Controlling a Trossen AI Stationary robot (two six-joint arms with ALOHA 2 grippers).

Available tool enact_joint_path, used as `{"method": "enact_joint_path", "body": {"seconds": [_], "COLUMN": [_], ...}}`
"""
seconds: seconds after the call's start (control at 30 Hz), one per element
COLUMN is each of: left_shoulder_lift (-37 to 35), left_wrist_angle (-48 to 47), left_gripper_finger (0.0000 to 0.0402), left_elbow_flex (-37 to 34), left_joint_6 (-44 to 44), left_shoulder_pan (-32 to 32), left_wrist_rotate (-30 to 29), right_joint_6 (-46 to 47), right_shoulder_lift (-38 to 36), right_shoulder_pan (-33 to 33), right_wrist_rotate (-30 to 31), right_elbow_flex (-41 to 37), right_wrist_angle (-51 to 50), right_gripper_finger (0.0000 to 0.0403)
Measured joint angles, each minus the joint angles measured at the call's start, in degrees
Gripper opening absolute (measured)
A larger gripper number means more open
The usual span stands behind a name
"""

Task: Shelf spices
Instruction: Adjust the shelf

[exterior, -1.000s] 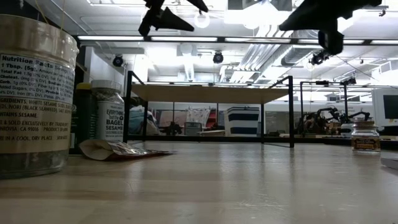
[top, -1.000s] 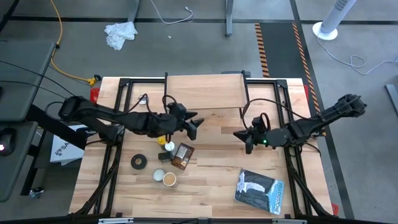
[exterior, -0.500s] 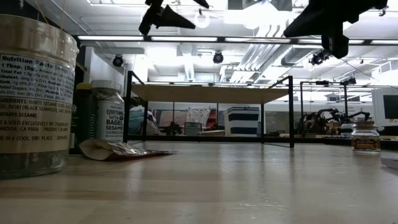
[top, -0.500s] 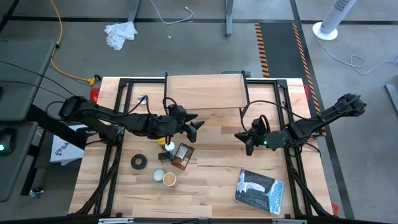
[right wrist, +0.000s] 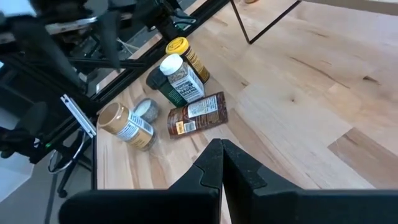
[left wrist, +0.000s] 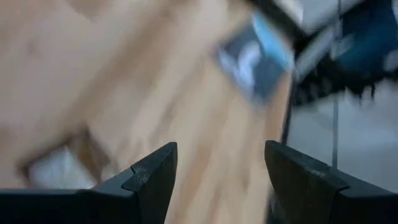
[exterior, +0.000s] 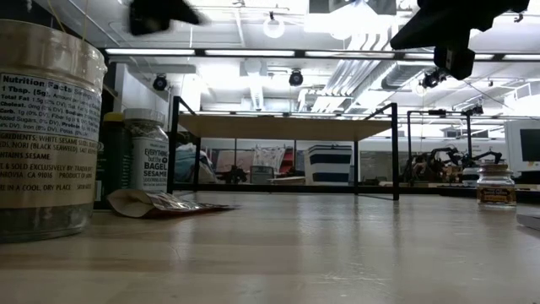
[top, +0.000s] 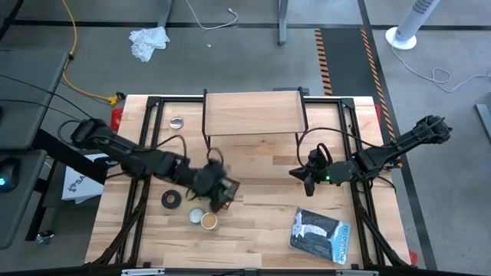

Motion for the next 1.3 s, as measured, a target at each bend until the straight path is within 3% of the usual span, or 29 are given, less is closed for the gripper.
{"method": "enact_joint_path", "body": {"seconds": [0.13, 0.3, 0.53, 0.93, 1.3], "left_shoulder_lift": [0.0, 0.1, 0.4, 0.4, 0.4], "left_wrist_angle": [-15.5, -24.9, -25.6, -23.7, -23.5], "left_gripper_finger": [0.0231, 0.0208, 0.0187, 0.0186, 0.0194], "left_elbow_flex": [2.4, 2.6, 2.6, 2.6, 2.6], "left_joint_6": [-2.3, -3.2, 2.2, 17.8, 17.9], "left_shoulder_pan": [-4.1, -5.9, -5.6, -5.1, -2.0], "left_wrist_rotate": [-0.9, 0.3, -1.4, -0.4, 3.5], "right_joint_6": [-1.0, -0.9, -0.5, 1.0, 0.8], "right_shoulder_lift": [0.0, 0.0, 0.0, 0.0, 0.0], "right_shoulder_pan": [0.0, 0.0, 0.0, 0.0, 0.0], "right_wrist_rotate": [0.0, 0.0, 0.0, 0.0, -3.4], "right_elbow_flex": [0.0, 0.0, 0.0, 0.0, 0.0], "right_wrist_angle": [-0.2, -0.3, -1.5, -3.5, -3.6], "right_gripper_finger": [0.0000, 0.0000, 0.0000, 0.0000, 0.0000]}}
